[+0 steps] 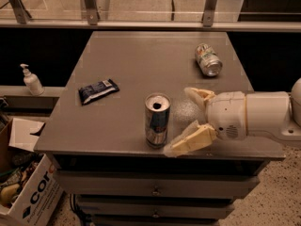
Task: Move redbull can near 7up can
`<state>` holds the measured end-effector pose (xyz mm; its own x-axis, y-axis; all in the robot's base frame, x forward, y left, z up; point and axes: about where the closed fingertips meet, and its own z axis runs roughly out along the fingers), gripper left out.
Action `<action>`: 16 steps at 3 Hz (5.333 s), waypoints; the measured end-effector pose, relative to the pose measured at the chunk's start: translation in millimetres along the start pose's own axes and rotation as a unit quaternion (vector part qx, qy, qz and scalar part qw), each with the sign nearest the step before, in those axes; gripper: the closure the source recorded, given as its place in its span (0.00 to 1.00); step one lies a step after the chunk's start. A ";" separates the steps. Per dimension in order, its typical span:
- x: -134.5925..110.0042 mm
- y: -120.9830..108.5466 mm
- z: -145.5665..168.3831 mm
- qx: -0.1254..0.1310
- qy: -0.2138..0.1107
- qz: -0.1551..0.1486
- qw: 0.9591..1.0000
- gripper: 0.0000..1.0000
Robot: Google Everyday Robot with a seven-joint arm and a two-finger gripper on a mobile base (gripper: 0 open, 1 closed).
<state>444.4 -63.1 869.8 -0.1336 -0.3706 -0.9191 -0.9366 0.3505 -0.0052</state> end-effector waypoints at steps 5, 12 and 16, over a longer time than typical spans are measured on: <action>-16.8 29.5 42.9 -0.055 -0.045 -0.027 0.997 0.63; 2.6 -96.3 -70.3 0.128 -0.066 0.124 0.982 1.00; 1.9 -50.9 -33.7 0.131 -0.065 0.075 0.986 1.00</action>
Offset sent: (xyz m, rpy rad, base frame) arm -0.0065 0.0533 -0.0023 0.0634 -0.0713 0.1375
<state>480.8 -110.7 881.6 -0.2053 -0.1912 -0.9598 -0.7916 0.6092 0.0480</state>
